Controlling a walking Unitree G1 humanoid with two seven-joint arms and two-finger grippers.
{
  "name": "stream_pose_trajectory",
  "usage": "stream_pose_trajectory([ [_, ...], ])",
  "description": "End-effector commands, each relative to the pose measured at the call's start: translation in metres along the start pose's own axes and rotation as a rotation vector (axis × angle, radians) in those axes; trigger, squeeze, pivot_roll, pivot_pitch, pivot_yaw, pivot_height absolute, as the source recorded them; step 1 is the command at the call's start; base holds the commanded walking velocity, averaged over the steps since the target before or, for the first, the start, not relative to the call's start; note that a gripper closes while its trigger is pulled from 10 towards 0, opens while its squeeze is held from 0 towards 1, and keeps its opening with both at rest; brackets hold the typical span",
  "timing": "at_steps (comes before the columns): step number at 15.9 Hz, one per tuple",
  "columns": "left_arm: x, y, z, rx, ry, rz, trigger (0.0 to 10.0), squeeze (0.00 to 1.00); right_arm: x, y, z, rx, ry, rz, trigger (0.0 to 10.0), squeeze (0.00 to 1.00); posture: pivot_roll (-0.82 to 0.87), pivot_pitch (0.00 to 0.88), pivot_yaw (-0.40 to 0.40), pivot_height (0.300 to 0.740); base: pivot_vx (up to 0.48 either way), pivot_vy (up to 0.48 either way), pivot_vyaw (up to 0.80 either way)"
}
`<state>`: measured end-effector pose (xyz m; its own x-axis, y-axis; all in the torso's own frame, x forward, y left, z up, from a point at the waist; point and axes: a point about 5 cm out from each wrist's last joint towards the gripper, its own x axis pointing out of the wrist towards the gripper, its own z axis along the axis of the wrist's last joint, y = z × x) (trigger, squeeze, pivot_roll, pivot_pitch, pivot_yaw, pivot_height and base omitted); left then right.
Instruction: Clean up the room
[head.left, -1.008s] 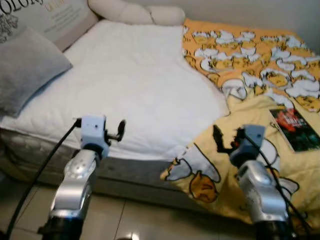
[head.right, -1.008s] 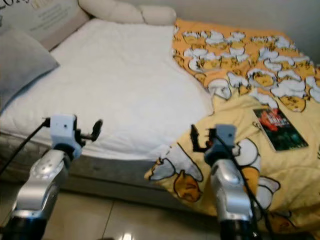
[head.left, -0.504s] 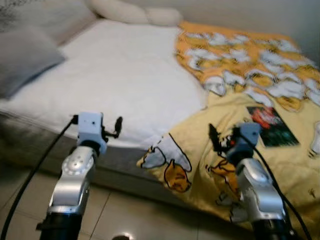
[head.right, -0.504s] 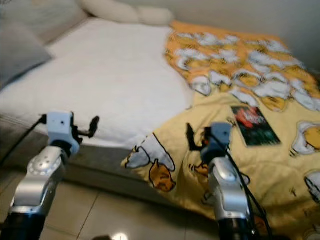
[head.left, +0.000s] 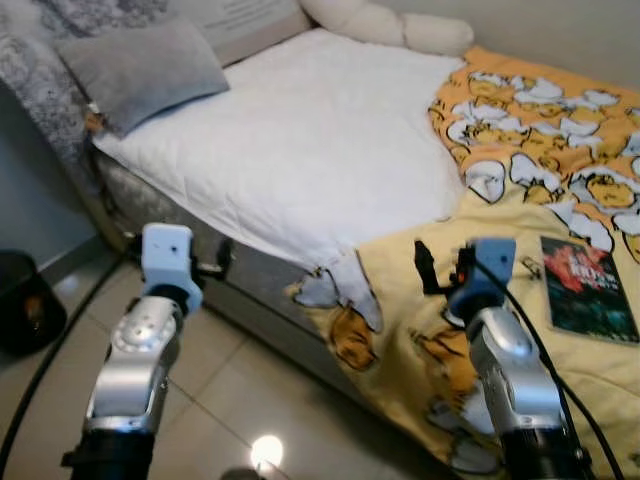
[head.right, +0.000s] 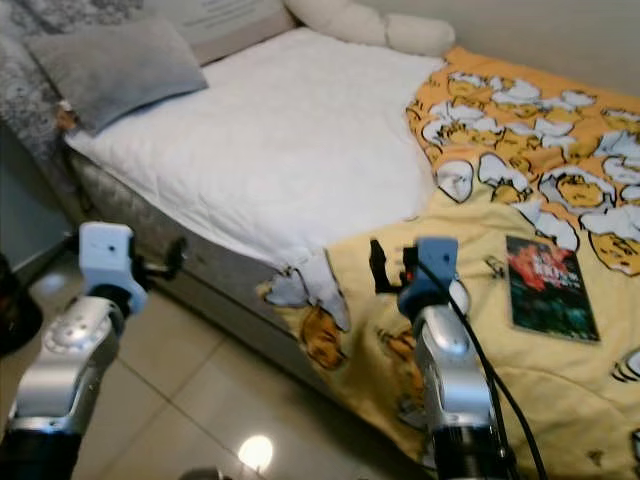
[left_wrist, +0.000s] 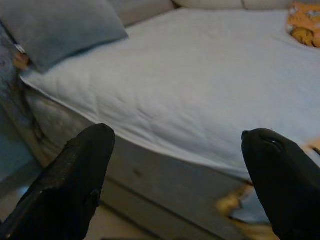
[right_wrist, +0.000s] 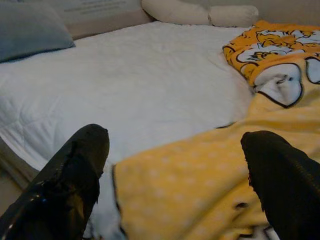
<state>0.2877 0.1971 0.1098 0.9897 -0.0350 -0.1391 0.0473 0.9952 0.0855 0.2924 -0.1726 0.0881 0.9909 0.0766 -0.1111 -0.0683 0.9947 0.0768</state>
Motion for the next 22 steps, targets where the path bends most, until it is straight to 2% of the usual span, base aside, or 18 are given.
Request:
stream_pose_trajectory([
  [1, 0.003, -0.010, 0.004, -0.012, -0.008, -0.036, 10.0, 1.00, -0.002, -0.006, -0.002, 0.035, 0.010, -0.017, 10.0, 0.00, 0.04, 0.000, -0.018, 0.740, 0.000, -0.480, 0.00],
  [2, 0.003, -0.010, 0.005, -0.015, -0.008, -0.039, 10.0, 1.00, -0.003, -0.006, -0.003, 0.072, 0.013, -0.027, 10.0, 0.00, 0.04, 0.000, -0.016, 0.740, 0.000, -0.480, 0.00],
  [5, 0.004, -0.010, 0.006, -0.001, -0.010, -0.040, 10.0, 1.00, -0.003, -0.010, -0.007, 0.024, 0.025, -0.078, 10.0, 0.00, 0.04, 0.000, -0.012, 0.740, 0.000, -0.480, 0.00],
  [8, 0.005, -0.010, 0.006, 0.011, -0.010, -0.043, 10.0, 1.00, -0.005, -0.009, -0.007, 0.062, 0.011, -0.065, 10.0, 0.00, 0.03, 0.000, -0.003, 0.740, 0.000, -0.480, 0.00],
  [9, 0.005, -0.011, 0.006, 0.013, -0.009, -0.045, 10.0, 1.00, -0.006, -0.007, -0.009, 0.088, 0.025, -0.042, 10.0, 0.00, 0.03, 0.000, -0.003, 0.740, 0.000, -0.480, 0.00],
  [12, 0.003, -0.011, 0.006, 0.021, -0.008, -0.049, 10.0, 1.00, -0.009, -0.002, -0.011, 0.044, 0.041, 0.005, 10.0, 0.00, 0.03, 0.000, -0.003, 0.740, 0.000, -0.480, 0.00],
  [14, 0.002, -0.010, 0.005, 0.036, -0.005, -0.051, 10.0, 1.00, -0.008, 0.008, -0.013, 0.043, 0.060, 0.083, 10.0, 0.00, 0.04, 0.000, -0.004, 0.740, 0.000, -0.480, 0.80],
  [17, 0.002, -0.011, 0.005, 0.046, -0.003, -0.054, 10.0, 1.00, -0.009, 0.013, -0.014, 0.032, 0.073, 0.145, 10.0, 0.00, 0.04, 0.000, -0.005, 0.740, 0.000, -0.480, 0.80],
  [20, 0.000, -0.011, 0.003, 0.082, 0.001, -0.065, 10.0, 1.00, -0.012, 0.017, -0.018, 0.089, 0.099, 0.189, 10.0, 0.00, 0.05, 0.000, -0.006, 0.740, 0.000, -0.480, 0.27],
  [22, -0.002, -0.013, 0.002, 0.081, 0.001, -0.107, 10.0, 1.00, -0.012, 0.019, -0.022, 0.095, 0.124, 0.220, 10.0, 0.00, 0.05, 0.000, -0.010, 0.740, 0.000, 0.000, 0.00],
])
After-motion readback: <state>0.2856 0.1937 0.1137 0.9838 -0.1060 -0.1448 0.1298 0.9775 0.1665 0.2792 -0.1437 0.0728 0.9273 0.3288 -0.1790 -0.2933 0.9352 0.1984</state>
